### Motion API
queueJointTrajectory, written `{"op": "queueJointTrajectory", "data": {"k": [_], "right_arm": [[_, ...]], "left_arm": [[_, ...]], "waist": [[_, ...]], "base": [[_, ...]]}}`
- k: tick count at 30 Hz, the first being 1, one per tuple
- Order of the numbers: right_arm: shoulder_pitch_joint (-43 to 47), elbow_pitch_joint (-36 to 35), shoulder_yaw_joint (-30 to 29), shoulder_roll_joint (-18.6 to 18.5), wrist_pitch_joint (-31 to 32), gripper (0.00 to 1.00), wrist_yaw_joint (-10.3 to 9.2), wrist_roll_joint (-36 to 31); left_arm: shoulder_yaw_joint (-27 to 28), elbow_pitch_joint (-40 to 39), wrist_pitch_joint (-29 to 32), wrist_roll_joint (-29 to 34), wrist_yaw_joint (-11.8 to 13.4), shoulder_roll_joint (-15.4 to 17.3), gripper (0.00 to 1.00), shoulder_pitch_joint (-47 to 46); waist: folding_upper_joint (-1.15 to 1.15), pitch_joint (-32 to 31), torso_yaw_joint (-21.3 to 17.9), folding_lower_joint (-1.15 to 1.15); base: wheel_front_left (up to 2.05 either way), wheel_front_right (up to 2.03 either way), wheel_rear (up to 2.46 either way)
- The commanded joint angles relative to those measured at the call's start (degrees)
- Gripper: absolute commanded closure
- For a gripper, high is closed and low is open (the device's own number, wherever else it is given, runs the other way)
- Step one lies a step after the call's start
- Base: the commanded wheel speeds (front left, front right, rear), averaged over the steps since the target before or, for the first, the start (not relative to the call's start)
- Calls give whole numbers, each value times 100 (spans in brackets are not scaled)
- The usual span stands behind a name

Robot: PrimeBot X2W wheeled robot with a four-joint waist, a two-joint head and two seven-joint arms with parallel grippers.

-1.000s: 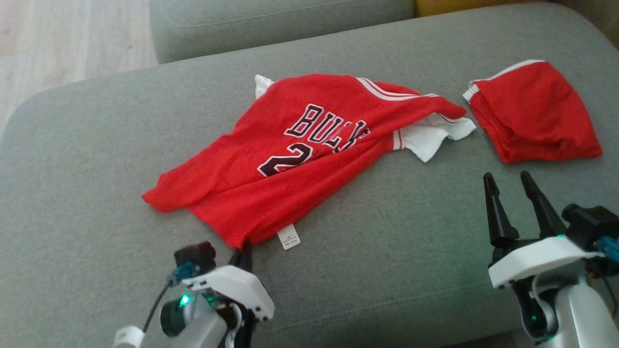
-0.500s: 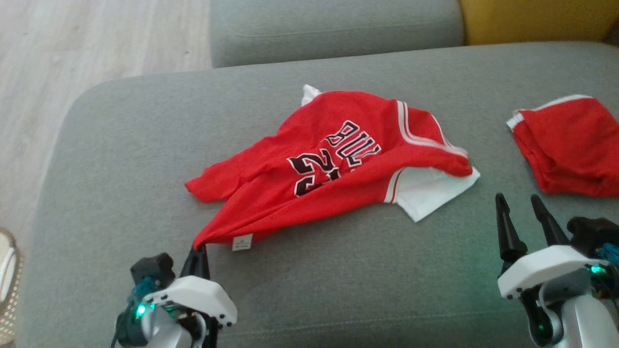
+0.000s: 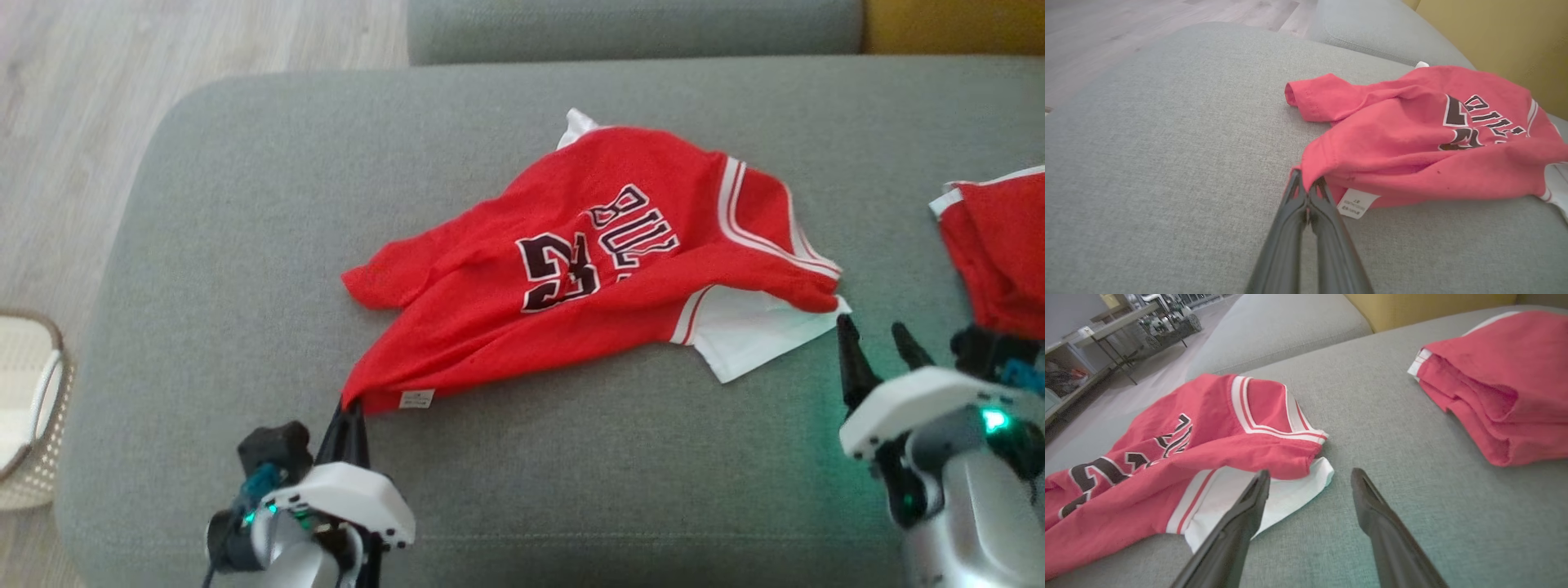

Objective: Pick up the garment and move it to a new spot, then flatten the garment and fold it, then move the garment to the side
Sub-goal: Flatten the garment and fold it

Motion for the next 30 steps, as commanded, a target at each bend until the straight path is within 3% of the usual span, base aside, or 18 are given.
{"op": "queueJointTrajectory", "data": {"k": [1, 11, 30], "right_arm": [[-327, -18, 43, -32, -3, 0, -2, -182], [-981, 892, -538, -59, -175, 0, -2, -1164], [-1529, 1781, -533, -233, -561, 0, -2, -1322]], "left_arm": [[127, -186, -46, 75, -12, 1, 100, -322], [22, -188, -46, 132, -33, -78, 100, -516], [-170, -292, -46, -1, 104, -87, 100, -695]], "waist": [[0, 139, 83, 0], [0, 422, 239, 0], [0, 701, 271, 0]], "base": [[0, 0, 0], [0, 0, 0], [0, 0, 0]]}}
